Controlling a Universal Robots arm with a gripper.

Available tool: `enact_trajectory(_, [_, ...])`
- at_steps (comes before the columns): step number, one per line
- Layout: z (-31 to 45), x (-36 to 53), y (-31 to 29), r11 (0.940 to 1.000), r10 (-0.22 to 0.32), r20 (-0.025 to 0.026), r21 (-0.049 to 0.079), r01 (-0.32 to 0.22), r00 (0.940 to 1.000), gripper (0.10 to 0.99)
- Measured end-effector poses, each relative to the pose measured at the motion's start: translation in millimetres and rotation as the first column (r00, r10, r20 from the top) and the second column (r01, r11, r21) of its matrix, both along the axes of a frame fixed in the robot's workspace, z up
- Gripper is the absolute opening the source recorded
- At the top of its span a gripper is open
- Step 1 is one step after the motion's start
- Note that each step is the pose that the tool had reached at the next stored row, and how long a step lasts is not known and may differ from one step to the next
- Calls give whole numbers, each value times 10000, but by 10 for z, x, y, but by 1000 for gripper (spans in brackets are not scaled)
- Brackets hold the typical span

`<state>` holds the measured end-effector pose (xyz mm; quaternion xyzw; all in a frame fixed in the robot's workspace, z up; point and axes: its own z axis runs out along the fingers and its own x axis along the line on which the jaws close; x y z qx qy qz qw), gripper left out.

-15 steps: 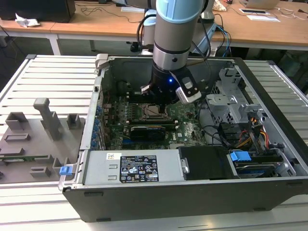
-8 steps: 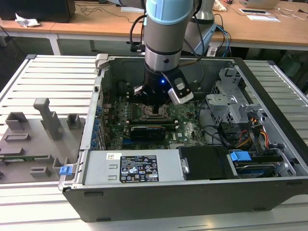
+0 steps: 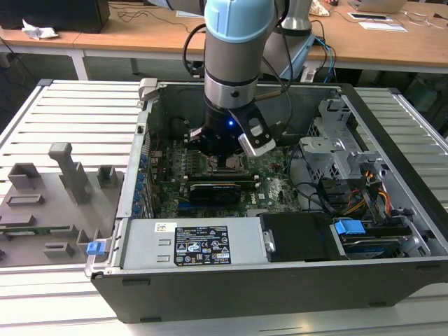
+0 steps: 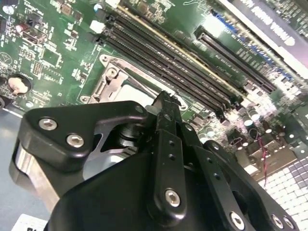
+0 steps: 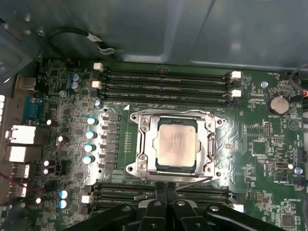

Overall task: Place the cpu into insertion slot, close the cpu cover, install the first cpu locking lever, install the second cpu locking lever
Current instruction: 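Install the second cpu locking lever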

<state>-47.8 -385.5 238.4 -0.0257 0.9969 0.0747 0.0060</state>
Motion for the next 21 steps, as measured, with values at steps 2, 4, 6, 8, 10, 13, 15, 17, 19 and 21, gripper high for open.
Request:
enact_trajectory(2, [-6,-31,-18,10000,2,0,29,-2,10000,106])
enact_trajectory(4, [-34,-81,-28,10000,1,1,58,-1,10000,106])
enact_trajectory(6, [-79,-112,-29,10000,0,0,55,0,10000,106])
enact_trajectory(8, [-114,-114,-30,10000,3,0,62,-3,10000,106])
enact_trajectory(10, [-158,-120,-81,9999,1,-1,171,-1,10000,106])
enact_trajectory(13, [-183,-134,-99,9989,29,0,466,-29,10000,106])
enact_trajectory(15, [-193,-164,-106,9979,67,0,637,-67,10000,106])
enact_trajectory(17, [-213,-197,-117,9971,115,2,748,-115,9999,106])
enact_trajectory(19, [-237,-225,-134,9964,169,3,832,-168,9999,106])
enact_trajectory(21, [-268,-244,-146,9951,251,6,959,-250,9997,106])
